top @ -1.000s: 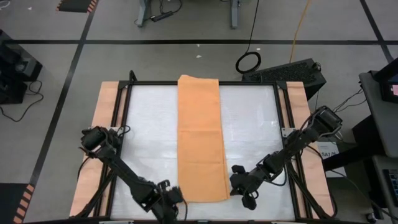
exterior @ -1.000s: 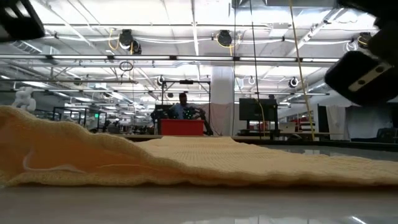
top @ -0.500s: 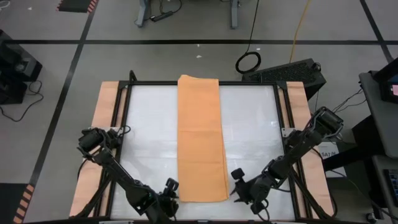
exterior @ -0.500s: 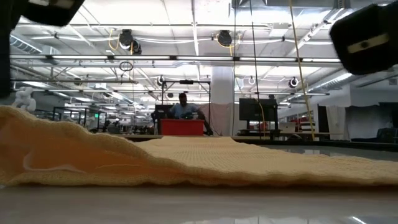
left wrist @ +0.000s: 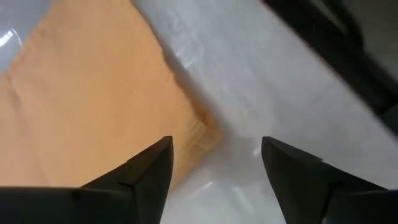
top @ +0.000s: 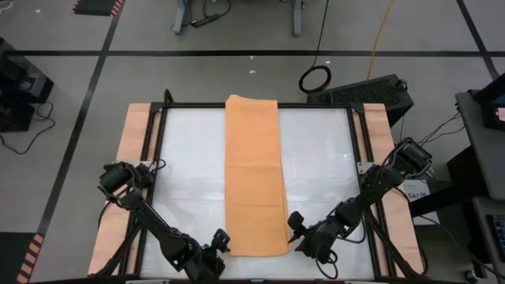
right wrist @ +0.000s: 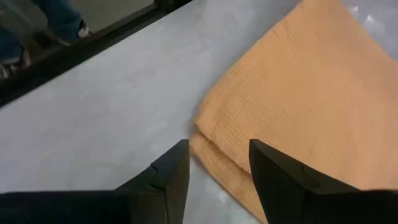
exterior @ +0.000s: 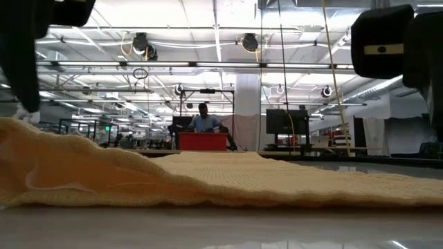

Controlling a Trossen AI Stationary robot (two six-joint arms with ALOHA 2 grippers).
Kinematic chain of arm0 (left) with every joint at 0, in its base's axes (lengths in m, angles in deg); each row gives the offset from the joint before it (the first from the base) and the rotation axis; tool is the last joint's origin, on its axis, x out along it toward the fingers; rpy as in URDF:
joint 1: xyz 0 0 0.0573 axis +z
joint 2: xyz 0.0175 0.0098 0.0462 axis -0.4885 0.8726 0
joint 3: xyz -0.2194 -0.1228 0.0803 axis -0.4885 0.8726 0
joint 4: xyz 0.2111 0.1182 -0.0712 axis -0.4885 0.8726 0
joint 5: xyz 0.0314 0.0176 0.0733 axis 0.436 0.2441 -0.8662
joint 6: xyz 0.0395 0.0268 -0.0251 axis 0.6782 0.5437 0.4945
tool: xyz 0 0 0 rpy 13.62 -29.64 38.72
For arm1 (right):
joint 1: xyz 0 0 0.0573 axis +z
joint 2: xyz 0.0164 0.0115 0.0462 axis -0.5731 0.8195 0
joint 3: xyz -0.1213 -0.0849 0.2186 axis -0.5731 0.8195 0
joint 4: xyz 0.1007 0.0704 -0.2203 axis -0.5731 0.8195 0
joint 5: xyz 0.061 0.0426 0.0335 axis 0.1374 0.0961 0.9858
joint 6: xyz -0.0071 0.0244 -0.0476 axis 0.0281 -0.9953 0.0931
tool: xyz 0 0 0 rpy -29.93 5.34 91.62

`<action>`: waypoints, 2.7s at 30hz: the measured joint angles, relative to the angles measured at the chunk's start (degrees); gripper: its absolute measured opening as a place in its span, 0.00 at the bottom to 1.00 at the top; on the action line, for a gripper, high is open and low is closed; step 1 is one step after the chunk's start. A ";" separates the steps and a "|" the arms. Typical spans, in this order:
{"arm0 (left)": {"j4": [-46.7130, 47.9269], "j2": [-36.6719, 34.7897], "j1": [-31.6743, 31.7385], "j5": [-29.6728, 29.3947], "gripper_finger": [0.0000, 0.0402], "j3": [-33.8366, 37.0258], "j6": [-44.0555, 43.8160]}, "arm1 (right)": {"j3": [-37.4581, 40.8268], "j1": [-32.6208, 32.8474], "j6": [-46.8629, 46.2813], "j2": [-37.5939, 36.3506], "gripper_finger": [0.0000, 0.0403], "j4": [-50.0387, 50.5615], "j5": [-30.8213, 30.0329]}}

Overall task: Roll towel into tight, uniform cylinder
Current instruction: Roll the yellow towel

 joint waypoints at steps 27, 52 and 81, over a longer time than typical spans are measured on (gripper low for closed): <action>-7.69 2.49 1.95 0.88 0.56 3.52 15.05 | -0.02 -2.11 11.05 8.23 0.34 -9.44 3.46; -8.94 2.78 2.10 -0.77 0.18 3.51 7.53 | -0.02 -4.47 -1.02 8.32 0.00 -11.60 7.45; -4.81 -3.63 -1.98 -6.29 0.67 9.13 6.52 | 0.00 -4.35 -7.62 8.32 0.00 -12.87 9.19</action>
